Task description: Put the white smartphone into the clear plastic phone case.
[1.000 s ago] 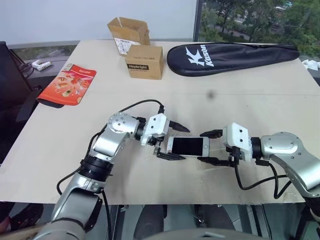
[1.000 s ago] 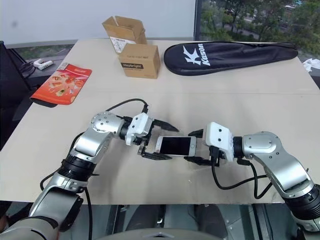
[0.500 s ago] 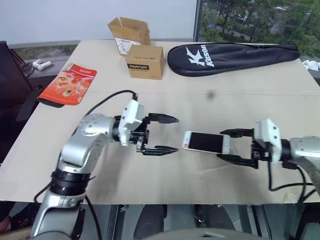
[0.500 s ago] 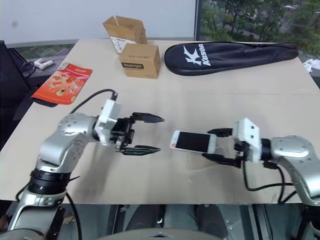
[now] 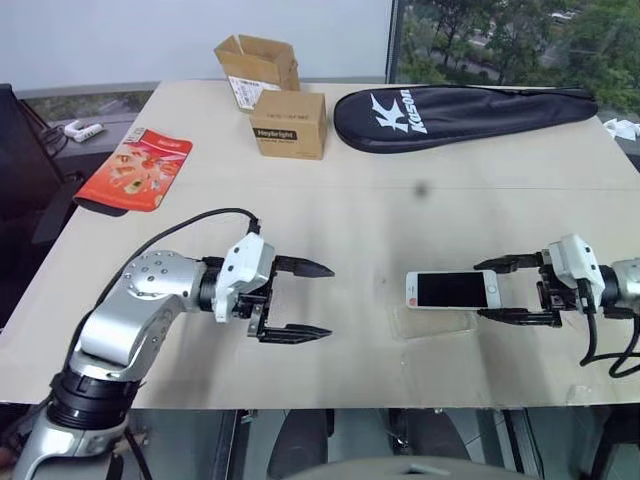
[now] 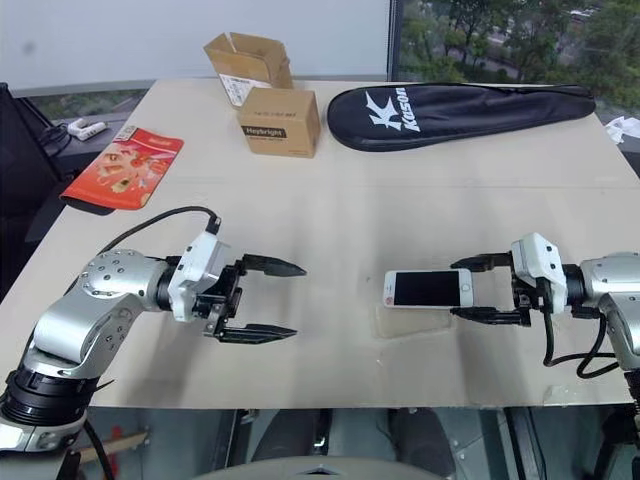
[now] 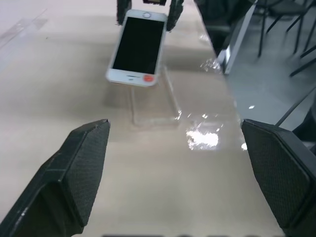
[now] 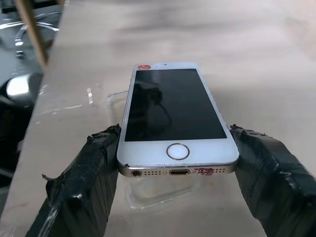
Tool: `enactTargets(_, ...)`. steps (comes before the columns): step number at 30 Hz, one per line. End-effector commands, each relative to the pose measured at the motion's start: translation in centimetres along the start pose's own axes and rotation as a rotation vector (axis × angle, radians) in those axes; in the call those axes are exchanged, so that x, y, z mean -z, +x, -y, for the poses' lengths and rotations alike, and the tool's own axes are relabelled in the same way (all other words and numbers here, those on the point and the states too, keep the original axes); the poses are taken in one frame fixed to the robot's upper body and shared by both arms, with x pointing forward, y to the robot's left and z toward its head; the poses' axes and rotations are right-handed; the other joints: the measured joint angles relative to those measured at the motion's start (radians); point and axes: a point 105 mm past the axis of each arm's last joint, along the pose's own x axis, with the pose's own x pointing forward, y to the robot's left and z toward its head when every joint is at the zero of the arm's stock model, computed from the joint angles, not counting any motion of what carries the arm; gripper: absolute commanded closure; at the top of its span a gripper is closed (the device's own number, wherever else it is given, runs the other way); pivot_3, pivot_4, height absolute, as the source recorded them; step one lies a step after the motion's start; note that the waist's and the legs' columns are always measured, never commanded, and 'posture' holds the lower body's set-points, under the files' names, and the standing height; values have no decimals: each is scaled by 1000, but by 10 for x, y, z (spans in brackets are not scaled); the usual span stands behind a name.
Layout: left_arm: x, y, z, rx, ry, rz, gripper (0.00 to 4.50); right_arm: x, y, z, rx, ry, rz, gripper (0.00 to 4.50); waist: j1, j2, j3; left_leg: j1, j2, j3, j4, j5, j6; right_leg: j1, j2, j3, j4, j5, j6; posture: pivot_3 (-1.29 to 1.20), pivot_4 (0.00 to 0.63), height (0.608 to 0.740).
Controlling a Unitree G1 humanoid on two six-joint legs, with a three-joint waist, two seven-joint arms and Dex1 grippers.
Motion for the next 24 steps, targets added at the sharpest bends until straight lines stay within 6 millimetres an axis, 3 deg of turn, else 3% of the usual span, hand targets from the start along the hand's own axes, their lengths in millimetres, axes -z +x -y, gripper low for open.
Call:
enactTargets(1,-6,2,6,26,40,-3,103,-5,-2,-9,-122,-80,-16,1477,0,0,0,0,0,0,0,0,0,0,0,0,0,0,0,0,150,740)
enactTargets(24,-5,7,9,42,51,-19,103,32,-2,-8,-241,-164,-158,1477,-1,0,0,1,0,1,0,0,0,0,0,1,0,0,0,0,150,740)
